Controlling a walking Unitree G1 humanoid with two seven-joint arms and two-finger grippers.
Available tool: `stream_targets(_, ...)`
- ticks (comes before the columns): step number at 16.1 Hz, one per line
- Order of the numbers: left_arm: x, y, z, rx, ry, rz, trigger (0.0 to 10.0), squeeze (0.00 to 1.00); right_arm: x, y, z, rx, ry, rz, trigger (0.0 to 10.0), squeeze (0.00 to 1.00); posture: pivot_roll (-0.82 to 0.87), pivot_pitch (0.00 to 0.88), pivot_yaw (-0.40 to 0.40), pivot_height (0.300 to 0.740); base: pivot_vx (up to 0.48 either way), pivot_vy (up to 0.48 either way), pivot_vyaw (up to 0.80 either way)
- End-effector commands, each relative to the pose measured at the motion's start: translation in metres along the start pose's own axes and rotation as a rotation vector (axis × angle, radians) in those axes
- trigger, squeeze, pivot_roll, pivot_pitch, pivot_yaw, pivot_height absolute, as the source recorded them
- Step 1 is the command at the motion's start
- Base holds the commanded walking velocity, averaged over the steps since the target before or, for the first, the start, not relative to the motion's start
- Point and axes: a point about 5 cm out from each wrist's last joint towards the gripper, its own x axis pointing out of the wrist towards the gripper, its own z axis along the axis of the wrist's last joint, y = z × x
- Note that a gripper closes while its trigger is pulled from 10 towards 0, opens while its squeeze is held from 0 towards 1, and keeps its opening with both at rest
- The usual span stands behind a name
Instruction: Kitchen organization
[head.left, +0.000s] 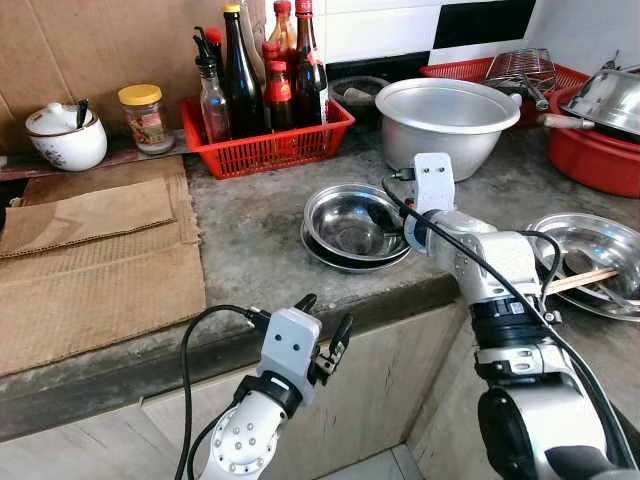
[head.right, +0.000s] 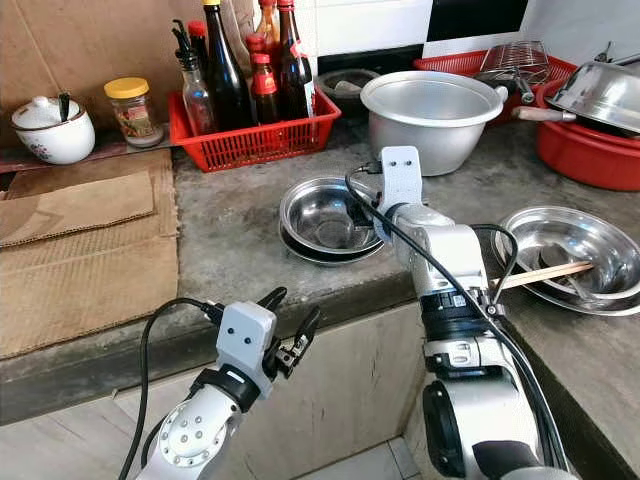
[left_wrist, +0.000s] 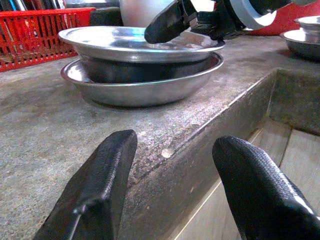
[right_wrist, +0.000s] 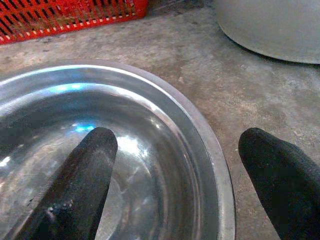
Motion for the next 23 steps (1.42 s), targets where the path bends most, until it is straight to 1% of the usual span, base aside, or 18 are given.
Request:
stream_targets(1,0.000,-0.001,-0.001,0.004,0.006,0.000,10.0,0.00,-0.001,-0.005,0.008,0.027,-0.002,0.000,10.0,0.00,-0.02,0.040,-0.021,0.740,0.000,0.000,0.00)
stream_targets(3,0.000,-0.001,-0.002,0.005,0.006,-0.002,10.0,0.00,-0.001,-0.007,0.009,0.040,0.006,0.011,10.0,0.00,-0.02,0.039,-0.022,0.740,0.000,0.000,0.00)
stream_targets(4,0.001,-0.001,-0.002,0.005,0.007,-0.001,10.0,0.00,-0.002,-0.009,0.009,0.049,0.031,0.046,10.0,0.00,-0.02,0.035,-0.022,0.740,0.000,0.000,0.00)
stream_targets(6,0.001,-0.001,-0.002,0.006,0.006,-0.001,10.0,0.00,-0.003,-0.011,0.009,0.040,0.050,0.069,10.0,0.00,-0.02,0.035,-0.022,0.740,0.000,0.000,0.00)
stream_targets(7,0.001,-0.001,-0.002,0.007,0.006,0.000,10.0,0.00,-0.004,-0.015,0.010,0.030,0.070,0.072,10.0,0.00,-0.02,0.031,-0.020,0.740,0.000,0.000,0.00)
stream_targets(9,0.002,-0.001,-0.002,0.008,0.005,-0.001,10.0,0.00,-0.006,-0.017,0.013,0.041,0.064,0.092,10.0,0.00,-0.02,0.032,-0.020,0.740,0.000,0.000,0.00)
stream_targets(11,0.002,-0.001,-0.002,0.010,0.006,0.000,10.0,0.00,-0.008,-0.016,0.017,0.015,0.053,0.109,10.0,0.00,-0.02,0.035,-0.021,0.740,0.000,0.000,0.00)
stream_targets(12,0.002,-0.001,-0.002,0.009,0.004,0.002,10.0,0.00,-0.008,-0.015,0.018,0.010,0.053,0.121,9.3,0.00,-0.02,0.036,-0.020,0.740,0.000,0.000,0.00)
stream_targets(13,0.003,-0.001,-0.002,0.010,0.004,0.002,10.0,0.00,-0.008,-0.015,0.018,0.003,0.057,0.125,0.0,0.00,-0.02,0.037,-0.020,0.740,0.000,0.000,0.00)
stream_targets(16,0.003,0.000,-0.002,0.012,0.004,0.004,10.0,0.00,-0.009,-0.012,0.017,-0.020,0.073,0.150,0.0,0.00,-0.02,0.038,-0.021,0.740,0.000,0.000,0.00)
stream_targets(17,0.003,0.000,-0.002,0.012,0.003,0.005,10.0,0.00,-0.009,-0.011,0.016,-0.027,0.079,0.153,0.9,0.00,-0.02,0.040,-0.019,0.740,0.000,0.000,0.00)
stream_targets(18,0.004,0.000,-0.002,0.013,0.001,0.006,10.0,0.00,-0.008,-0.011,0.016,-0.032,0.084,0.151,10.0,0.00,-0.02,0.041,-0.021,0.740,0.000,0.000,0.00)
stream_targets(23,0.005,0.000,-0.002,0.013,-0.001,0.009,10.0,0.00,-0.008,-0.009,0.017,-0.019,0.107,0.184,10.0,0.00,-0.03,0.042,-0.022,0.740,0.000,0.000,0.00)
